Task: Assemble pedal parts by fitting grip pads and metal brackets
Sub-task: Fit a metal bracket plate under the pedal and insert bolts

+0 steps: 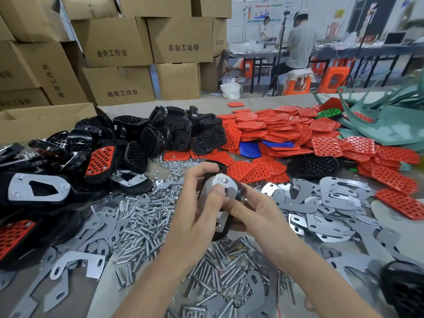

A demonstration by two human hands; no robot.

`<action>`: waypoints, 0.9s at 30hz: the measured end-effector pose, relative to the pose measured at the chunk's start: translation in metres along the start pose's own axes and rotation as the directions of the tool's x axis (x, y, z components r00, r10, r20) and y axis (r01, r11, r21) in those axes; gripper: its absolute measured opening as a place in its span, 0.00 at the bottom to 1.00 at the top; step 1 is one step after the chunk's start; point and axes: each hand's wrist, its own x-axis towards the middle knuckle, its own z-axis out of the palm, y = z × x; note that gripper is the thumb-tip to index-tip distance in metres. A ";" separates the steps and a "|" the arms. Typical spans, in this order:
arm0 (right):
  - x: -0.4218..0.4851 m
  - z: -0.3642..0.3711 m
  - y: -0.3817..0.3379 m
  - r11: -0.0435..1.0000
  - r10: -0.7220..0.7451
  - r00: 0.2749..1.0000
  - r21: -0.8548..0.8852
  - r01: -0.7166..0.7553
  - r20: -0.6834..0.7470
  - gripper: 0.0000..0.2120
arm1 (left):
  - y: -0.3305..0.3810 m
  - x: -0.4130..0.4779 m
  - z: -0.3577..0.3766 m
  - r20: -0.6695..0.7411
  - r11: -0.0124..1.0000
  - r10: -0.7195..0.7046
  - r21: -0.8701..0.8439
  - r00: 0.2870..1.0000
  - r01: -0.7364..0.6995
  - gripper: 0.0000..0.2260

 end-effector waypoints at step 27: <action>0.002 -0.008 0.008 0.997 0.012 1.000 -0.082 -0.010 0.029 0.06 | -0.004 0.001 0.004 0.011 0.996 -0.021 0.088 1.000 0.020 0.11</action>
